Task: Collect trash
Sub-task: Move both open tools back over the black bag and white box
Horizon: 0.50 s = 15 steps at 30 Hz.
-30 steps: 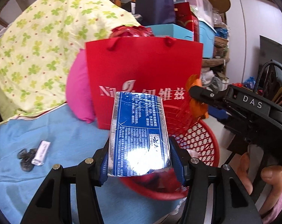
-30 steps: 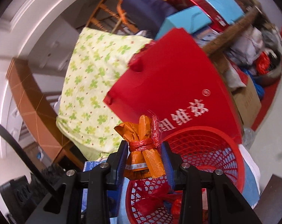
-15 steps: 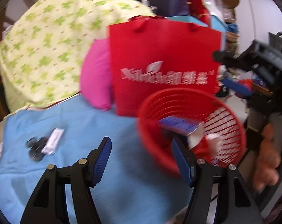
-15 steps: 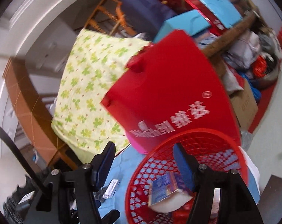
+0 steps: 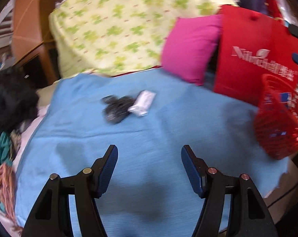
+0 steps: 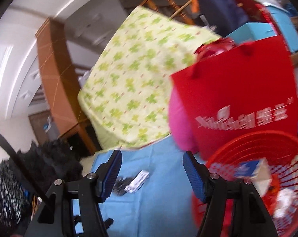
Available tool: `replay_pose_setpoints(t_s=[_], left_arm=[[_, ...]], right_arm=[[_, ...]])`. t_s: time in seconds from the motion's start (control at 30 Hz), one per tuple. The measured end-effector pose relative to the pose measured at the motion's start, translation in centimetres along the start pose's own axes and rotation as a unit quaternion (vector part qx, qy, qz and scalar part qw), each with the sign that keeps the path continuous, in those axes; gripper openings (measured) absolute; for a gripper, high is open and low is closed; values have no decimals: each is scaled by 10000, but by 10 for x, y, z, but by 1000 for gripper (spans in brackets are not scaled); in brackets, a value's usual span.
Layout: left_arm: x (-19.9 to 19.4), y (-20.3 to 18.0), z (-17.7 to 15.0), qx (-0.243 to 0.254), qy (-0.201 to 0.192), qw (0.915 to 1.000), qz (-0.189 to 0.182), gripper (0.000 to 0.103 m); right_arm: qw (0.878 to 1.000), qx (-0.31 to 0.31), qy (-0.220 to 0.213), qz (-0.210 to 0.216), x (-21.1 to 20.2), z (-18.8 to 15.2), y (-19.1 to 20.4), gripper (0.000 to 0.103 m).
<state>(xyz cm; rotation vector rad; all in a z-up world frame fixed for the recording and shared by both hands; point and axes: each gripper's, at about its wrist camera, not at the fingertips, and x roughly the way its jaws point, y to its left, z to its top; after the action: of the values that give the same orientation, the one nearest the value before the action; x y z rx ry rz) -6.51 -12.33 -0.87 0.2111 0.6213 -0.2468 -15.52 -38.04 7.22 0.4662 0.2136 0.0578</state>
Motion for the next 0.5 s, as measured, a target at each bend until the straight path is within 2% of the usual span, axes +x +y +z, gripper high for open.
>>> replay_pose_setpoints(t_s=[0.13,0.27,0.5], left_arm=[[9,37,-7,-289,65,9992,276,67],[24,65,-10,-503,172,9976,436,67],[63,100,-3,-753,359,9950,544,67]], right_arm=[[9987,-82,502,88,34,-19,23,68],[9936,153,1111,150,74,-37,34,68],[9751,472,2167,17,169,-65,43,68]])
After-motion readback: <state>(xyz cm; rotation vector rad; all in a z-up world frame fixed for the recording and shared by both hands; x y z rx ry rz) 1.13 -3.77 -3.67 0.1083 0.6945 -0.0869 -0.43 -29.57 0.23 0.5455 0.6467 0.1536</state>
